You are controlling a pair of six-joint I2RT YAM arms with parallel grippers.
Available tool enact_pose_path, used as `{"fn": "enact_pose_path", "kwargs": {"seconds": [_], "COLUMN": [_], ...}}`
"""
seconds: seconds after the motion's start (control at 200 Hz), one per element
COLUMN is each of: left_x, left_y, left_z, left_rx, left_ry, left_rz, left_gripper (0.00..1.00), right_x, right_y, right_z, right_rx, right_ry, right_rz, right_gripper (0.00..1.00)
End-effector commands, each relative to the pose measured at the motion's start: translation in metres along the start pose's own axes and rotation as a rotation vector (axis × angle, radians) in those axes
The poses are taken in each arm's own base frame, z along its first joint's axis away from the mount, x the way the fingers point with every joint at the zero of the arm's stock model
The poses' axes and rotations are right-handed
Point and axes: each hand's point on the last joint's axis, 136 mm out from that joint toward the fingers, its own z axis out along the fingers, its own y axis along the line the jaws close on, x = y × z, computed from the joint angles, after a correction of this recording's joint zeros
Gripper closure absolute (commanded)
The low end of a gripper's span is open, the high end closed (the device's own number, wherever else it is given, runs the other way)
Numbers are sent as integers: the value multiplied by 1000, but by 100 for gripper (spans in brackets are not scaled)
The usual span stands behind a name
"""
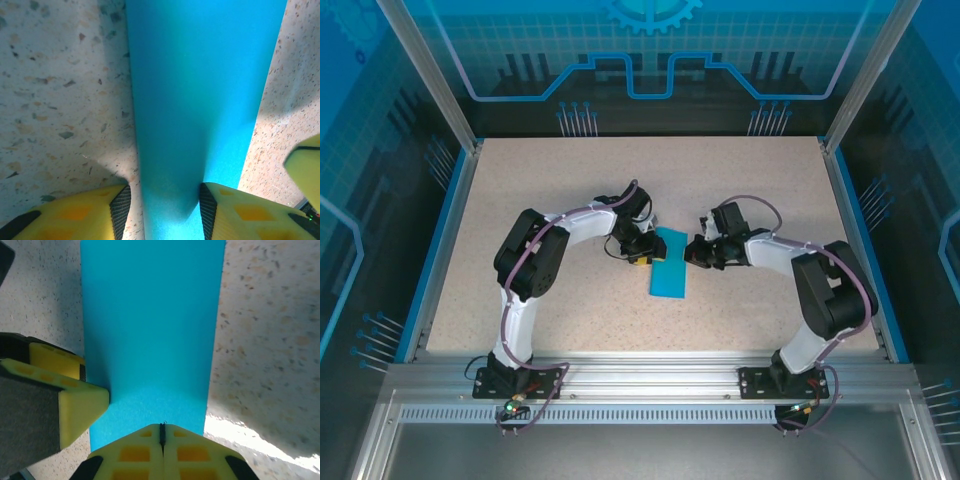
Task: Fold a paper plane with a square sheet of paper (fold left side to right side)
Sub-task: Hold the square sheet of paper at the center of the table.
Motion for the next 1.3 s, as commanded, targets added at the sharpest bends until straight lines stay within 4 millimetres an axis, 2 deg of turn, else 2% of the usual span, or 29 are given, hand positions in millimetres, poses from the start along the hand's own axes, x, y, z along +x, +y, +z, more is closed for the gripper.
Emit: {"fn": "enact_pose_path", "kwargs": {"seconds": [0.0,0.215,0.555,0.705,0.845,0.97,1.1,1.295], "left_x": [18,18,16,7,-2,-5,0,11], "left_y": [32,31,26,16,7,-7,-30,-63], "left_z": [32,32,26,1,-36,-63,-67,-43], "left_rx": [-115,-114,-105,-93,-77,-40,81,272], "left_ry": [68,68,48,-19,-126,-205,-194,-74], "left_rz": [-39,-37,-23,1,34,84,125,163], "left_gripper": [54,54,52,46,40,39,47,63], "right_x": [2,16,25,31,33,34,35,37], "right_y": [5,-12,-29,-37,-40,-41,-42,-43], "right_z": [10,22,26,25,24,25,26,28], "right_rx": [-4,57,128,164,178,179,185,191], "right_ry": [34,84,115,129,137,141,146,154], "right_rz": [1,24,46,48,46,46,47,47], "right_gripper": [96,96,96,96,96,97,97,97]}}
